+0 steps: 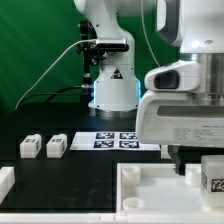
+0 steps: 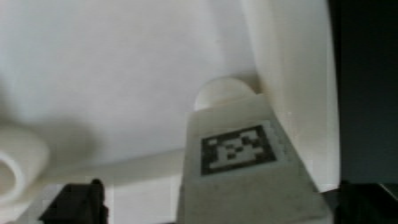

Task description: Assemble one leg

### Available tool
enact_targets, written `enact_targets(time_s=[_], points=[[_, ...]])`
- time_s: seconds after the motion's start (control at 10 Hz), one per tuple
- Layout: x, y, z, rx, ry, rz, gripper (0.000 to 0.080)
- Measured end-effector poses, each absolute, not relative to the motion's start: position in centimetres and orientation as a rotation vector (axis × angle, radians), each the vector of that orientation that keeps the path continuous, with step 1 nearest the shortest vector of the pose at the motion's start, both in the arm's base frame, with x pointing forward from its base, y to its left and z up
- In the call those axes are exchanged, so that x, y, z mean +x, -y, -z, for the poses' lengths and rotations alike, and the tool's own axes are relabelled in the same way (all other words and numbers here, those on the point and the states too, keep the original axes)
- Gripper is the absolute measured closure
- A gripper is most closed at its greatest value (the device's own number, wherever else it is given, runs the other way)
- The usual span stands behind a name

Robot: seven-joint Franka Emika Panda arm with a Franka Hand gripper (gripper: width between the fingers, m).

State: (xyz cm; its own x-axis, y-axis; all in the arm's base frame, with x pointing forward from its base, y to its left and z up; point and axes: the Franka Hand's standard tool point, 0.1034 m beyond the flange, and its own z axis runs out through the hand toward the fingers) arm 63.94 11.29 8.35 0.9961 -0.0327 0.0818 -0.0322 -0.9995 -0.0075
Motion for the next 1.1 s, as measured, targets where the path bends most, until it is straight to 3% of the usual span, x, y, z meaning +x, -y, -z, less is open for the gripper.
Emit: enact_targets(time_s=[0.1,0.2,0.3,0.4,0.5,0.9,1.1], points=[[64.7,-11.0,-9.3,-3.131,0.102,0.144,0.015],[64.5,-11.1,-8.9,-3.126,-0.058,0.142,0.0195],[64.4,-11.0,-8.8,-3.129,-0.049,0.14,0.0349],[64.4,-11.2,-8.8,-3.093,-0.317,0.133,0.0349],[64.4,-11.3,-8.8,-3.07,-0.472,0.129,0.0501],[64.1,-10.6,-8.6,-2.887,-1.16,0.086,0.0511],[63.6,-10.2,-8.5,-2.492,-1.778,-0.021,0.0511]])
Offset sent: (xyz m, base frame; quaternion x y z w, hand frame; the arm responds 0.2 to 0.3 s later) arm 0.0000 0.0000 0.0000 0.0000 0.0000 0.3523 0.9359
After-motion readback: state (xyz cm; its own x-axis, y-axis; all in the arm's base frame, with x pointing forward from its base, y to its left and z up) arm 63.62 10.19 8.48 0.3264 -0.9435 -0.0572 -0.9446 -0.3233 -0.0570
